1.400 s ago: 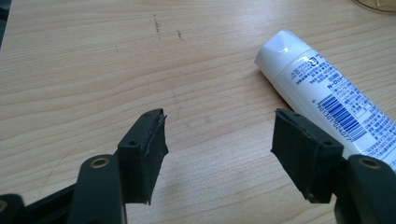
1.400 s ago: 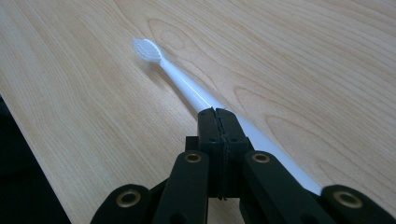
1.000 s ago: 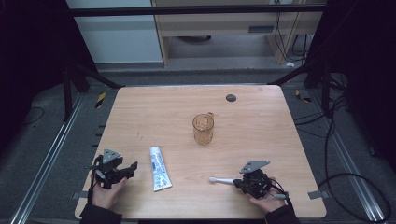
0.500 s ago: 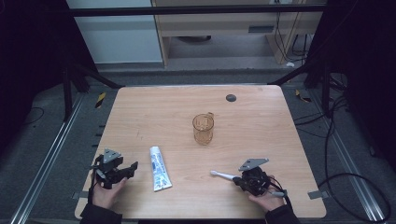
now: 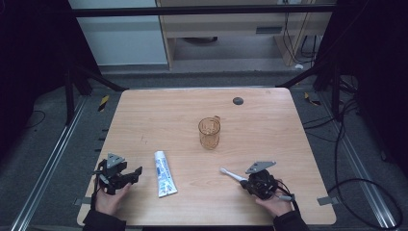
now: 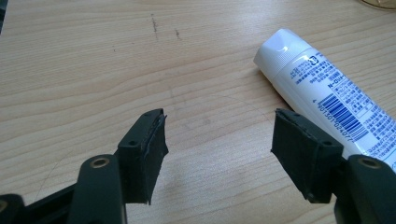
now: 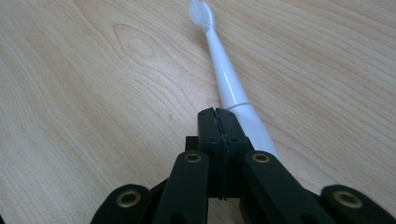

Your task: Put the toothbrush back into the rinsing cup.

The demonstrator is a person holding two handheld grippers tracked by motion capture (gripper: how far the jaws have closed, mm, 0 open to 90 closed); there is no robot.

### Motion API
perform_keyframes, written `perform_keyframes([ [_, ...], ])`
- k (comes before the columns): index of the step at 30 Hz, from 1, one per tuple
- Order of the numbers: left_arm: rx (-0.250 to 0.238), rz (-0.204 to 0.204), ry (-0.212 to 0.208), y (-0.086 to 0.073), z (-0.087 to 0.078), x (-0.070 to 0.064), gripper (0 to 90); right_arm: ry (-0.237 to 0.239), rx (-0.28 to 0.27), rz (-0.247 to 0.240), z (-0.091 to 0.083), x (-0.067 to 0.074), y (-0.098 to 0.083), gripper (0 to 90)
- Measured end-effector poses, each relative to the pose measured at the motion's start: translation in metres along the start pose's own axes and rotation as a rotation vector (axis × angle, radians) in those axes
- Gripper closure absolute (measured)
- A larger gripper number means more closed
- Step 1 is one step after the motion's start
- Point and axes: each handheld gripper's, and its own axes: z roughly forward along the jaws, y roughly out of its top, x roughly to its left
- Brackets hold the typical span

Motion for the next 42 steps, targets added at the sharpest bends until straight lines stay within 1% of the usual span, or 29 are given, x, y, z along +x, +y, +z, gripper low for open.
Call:
perform_keyframes([
  [2, 0.0, 0.0, 0.0, 0.0, 0.0, 0.0, 34.4, -0.004, 0.002, 0.0, 0.001, -0.001, 0.0, 90.0],
  [4, 0.0, 0.0, 0.0, 0.0, 0.0, 0.0, 34.4, -0.007, 0.004, 0.011, 0.001, -0.001, 0.001, 90.0],
  [10, -0.001, -0.003, 0.0, 0.0, 0.0, 0.0, 34.4, -0.017, 0.003, 0.011, 0.002, -0.004, 0.002, 90.0],
  [12, 0.0, -0.002, -0.001, 0.0, 0.0, 0.0, 34.4, -0.017, 0.004, 0.022, 0.002, -0.005, 0.002, 90.0],
  [15, 0.001, -0.001, -0.001, 0.0, 0.0, -0.001, 34.4, -0.023, 0.004, 0.018, 0.002, -0.006, 0.002, 90.0],
  [24, 0.006, 0.003, 0.0, 0.0, 0.001, 0.0, 34.4, -0.04, 0.005, 0.03, 0.003, -0.009, 0.002, 90.0],
  [31, 0.006, 0.004, 0.0, 0.0, 0.001, 0.0, 34.3, -0.04, -0.003, 0.038, 0.002, -0.009, 0.002, 90.0],
  [34, 0.005, 0.003, 0.0, 0.0, 0.001, 0.0, 34.3, -0.042, -0.032, 0.031, -0.003, -0.008, 0.004, 88.6],
  [37, 0.005, 0.003, -0.001, 0.0, 0.001, 0.0, 34.1, -0.052, -0.069, 0.041, -0.011, -0.009, 0.007, 85.5],
  [42, 0.006, 0.004, -0.003, 0.0, 0.001, 0.0, 34.0, -0.094, -0.119, 0.058, -0.027, -0.012, 0.01, 78.6],
])
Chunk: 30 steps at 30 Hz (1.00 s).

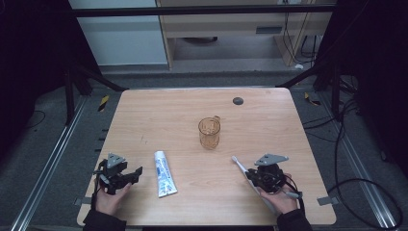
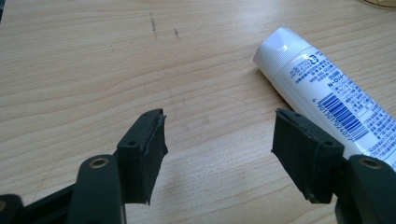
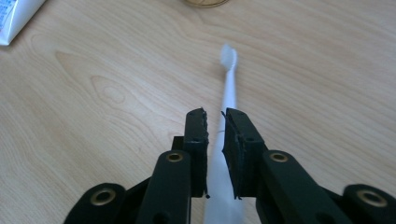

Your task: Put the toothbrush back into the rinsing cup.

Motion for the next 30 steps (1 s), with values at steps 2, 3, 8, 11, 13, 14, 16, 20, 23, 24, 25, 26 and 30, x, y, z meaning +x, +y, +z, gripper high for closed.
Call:
perform_keyframes([
  [2, 0.0, 0.001, -0.001, 0.0, 0.0, 0.0, 33.8, -0.016, -0.006, 0.007, -0.006, -0.004, 0.001, 77.0],
  [3, 0.0, 0.001, -0.001, 0.0, 0.0, 0.0, 33.7, -0.027, -0.004, 0.013, -0.009, -0.006, 0.002, 76.6],
  [8, 0.003, 0.004, -0.006, 0.0, 0.002, -0.001, 33.2, -0.065, 0.001, 0.023, -0.019, -0.012, 0.004, 72.7],
  [11, 0.008, 0.016, -0.007, 0.0, 0.002, 0.0, 33.0, -0.078, 0.018, 0.027, -0.023, -0.014, 0.006, 71.1],
  [13, 0.007, 0.016, -0.008, 0.0, 0.003, -0.001, 32.8, -0.083, 0.026, 0.031, -0.027, -0.015, 0.008, 69.9],
  [14, 0.006, 0.016, -0.008, 0.0, 0.003, -0.001, 32.7, -0.082, 0.03, 0.037, -0.029, -0.017, 0.009, 69.5],
  [16, 0.005, 0.017, -0.007, 0.001, 0.003, -0.001, 32.5, -0.084, 0.037, 0.042, -0.03, -0.018, 0.01, 68.9],
  [20, 0.005, 0.021, -0.006, 0.001, 0.003, -0.002, 32.1, -0.085, 0.076, 0.046, -0.03, -0.019, 0.011, 67.5],
  [23, 0.006, 0.023, -0.005, 0.001, 0.003, -0.002, 31.9, -0.089, 0.096, 0.041, -0.028, -0.019, 0.012, 66.9],
  [24, 0.007, 0.023, -0.005, 0.001, 0.003, -0.002, 31.8, -0.086, 0.102, 0.043, -0.028, -0.018, 0.012, 66.8],
  [25, 0.006, 0.023, -0.004, 0.001, 0.003, -0.001, 31.8, -0.087, 0.115, 0.044, -0.028, -0.018, 0.013, 66.8],
  [26, 0.007, 0.022, -0.005, 0.001, 0.004, -0.001, 31.8, -0.088, 0.123, 0.046, -0.027, -0.018, 0.013, 66.7],
  [30, 0.007, 0.016, -0.005, 0.001, 0.004, -0.001, 31.6, -0.091, 0.165, 0.043, -0.025, -0.018, 0.013, 66.2],
])
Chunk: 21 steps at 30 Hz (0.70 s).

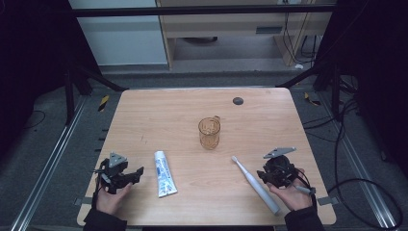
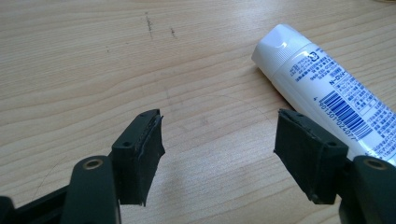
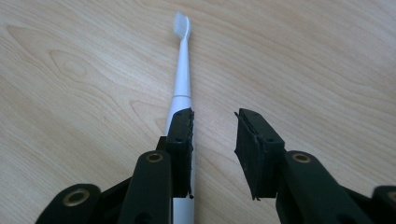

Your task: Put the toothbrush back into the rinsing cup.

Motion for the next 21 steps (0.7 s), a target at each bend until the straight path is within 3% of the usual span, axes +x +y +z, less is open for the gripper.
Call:
perform_keyframes([
  [21, 0.011, 0.01, 0.005, 0.0, 0.001, 0.0, 31.4, 0.04, 0.096, -0.025, 0.019, 0.012, 0.014, 65.2],
])
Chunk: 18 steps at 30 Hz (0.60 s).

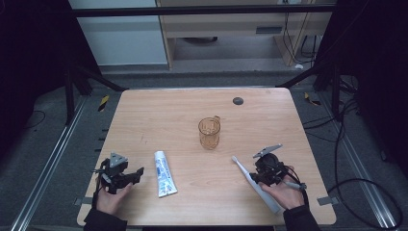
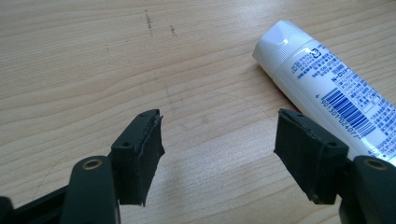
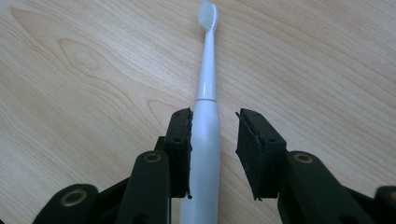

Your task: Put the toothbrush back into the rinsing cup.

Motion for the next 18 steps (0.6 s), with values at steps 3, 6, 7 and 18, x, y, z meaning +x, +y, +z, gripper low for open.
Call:
perform_keyframes([
  [3, 0.001, 0.001, -0.001, 0.0, 0.0, 0.0, 31.4, 0.002, 0.012, -0.006, 0.004, 0.0, 0.001, 65.1],
  [6, 0.0, 0.002, -0.001, 0.0, 0.0, 0.0, 31.4, 0.006, 0.032, -0.004, 0.008, 0.001, 0.002, 65.1],
  [7, 0.001, 0.002, -0.001, 0.0, 0.0, 0.0, 31.4, 0.003, 0.035, -0.008, 0.009, 0.001, 0.002, 65.1],
  [18, 0.009, 0.003, -0.003, 0.0, 0.001, 0.0, 31.4, 0.024, 0.076, -0.003, 0.021, 0.001, 0.001, 65.0],
])
